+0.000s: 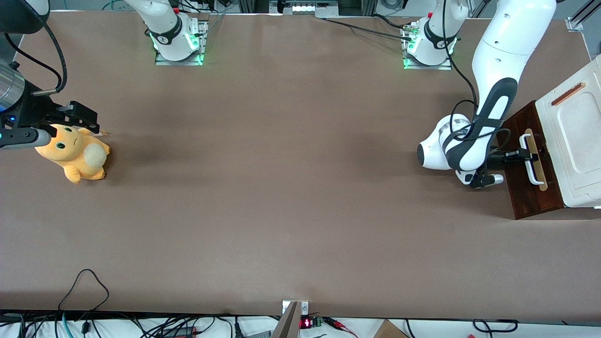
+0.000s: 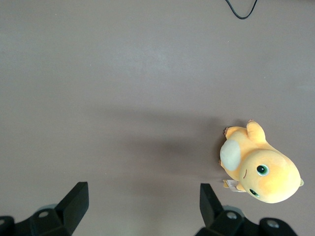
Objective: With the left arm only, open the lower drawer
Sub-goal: 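Close the left gripper on the white handle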
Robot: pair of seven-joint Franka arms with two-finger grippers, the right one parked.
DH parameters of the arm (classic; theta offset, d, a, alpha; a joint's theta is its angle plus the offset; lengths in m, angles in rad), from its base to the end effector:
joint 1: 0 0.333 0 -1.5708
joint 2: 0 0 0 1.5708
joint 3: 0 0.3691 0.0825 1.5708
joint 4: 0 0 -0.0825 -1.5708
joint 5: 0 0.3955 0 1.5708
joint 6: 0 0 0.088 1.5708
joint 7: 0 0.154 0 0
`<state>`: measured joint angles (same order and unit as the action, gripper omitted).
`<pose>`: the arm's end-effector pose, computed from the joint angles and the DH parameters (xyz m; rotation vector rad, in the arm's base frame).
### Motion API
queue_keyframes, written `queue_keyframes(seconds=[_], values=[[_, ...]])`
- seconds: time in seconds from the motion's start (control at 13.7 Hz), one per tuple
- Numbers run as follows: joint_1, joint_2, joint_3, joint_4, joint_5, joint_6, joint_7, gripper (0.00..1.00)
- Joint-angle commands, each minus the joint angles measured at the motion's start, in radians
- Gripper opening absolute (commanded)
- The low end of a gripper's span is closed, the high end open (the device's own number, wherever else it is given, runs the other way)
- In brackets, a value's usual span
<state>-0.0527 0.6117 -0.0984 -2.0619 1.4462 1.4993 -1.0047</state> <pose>0.5639 0.0764 0.1871 -1.6180 0.0791 0.0910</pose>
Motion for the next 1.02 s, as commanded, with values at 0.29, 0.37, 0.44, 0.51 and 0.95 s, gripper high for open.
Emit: queue_keyframes(seconds=[0.29, 0.37, 0.44, 0.51, 0.95], values=[[0.005, 0.016, 0.003, 0.016, 0.026, -0.001, -0.005, 0.35], [0.005, 0.016, 0.005, 0.016, 0.026, -0.001, -0.005, 0.35], [0.005, 0.016, 0.003, 0.016, 0.026, -0.001, -0.005, 0.32], [0.005, 0.016, 0.005, 0.016, 0.026, -0.001, -0.005, 0.3], [0.005, 0.014, 0.003, 0.016, 0.026, -0.002, -0.006, 0.15]])
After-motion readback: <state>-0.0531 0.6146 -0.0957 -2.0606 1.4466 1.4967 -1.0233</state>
